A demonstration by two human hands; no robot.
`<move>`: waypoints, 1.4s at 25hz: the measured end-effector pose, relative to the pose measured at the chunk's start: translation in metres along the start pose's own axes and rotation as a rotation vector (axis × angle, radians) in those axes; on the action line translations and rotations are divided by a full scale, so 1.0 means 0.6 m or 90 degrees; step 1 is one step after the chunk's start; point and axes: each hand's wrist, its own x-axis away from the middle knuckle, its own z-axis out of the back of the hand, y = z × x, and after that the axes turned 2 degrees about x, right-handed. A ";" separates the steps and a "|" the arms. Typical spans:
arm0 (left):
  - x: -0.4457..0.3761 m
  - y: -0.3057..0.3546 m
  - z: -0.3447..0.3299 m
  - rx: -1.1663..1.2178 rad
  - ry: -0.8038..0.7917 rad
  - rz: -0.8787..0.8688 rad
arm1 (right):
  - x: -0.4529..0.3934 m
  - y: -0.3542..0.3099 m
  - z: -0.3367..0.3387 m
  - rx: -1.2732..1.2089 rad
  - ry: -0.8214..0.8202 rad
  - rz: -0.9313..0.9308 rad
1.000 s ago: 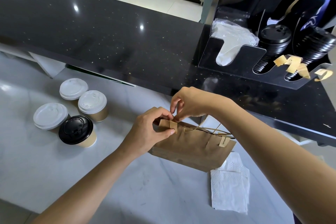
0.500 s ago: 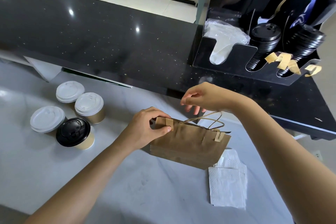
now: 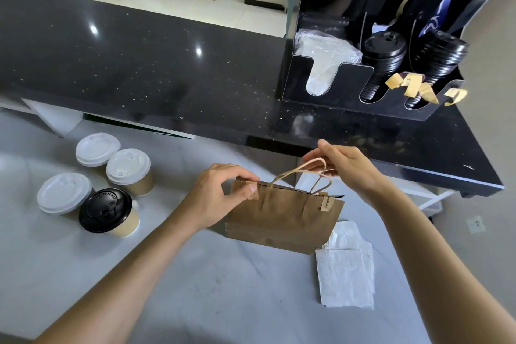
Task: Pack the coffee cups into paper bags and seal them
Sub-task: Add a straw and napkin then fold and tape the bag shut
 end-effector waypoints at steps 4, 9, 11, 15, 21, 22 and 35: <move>0.000 -0.004 -0.006 0.007 0.029 -0.017 | 0.030 0.049 -0.017 -0.064 0.081 0.003; 0.003 -0.003 -0.011 0.005 0.048 -0.028 | 0.069 0.097 -0.040 -0.138 0.141 0.028; 0.008 -0.008 -0.012 0.021 0.041 -0.003 | 0.081 0.118 -0.047 -0.148 0.156 0.040; 0.026 -0.013 -0.011 0.074 -0.012 0.065 | 0.102 0.144 -0.057 -0.147 0.137 0.062; 0.028 -0.013 -0.008 0.066 -0.023 0.071 | 0.098 0.160 -0.045 -0.094 0.081 0.089; 0.027 -0.013 -0.008 0.065 -0.023 0.071 | 0.096 0.161 -0.042 -0.074 0.080 0.083; 0.018 -0.026 -0.011 0.082 -0.041 0.094 | 0.091 0.161 -0.040 -0.079 0.083 0.075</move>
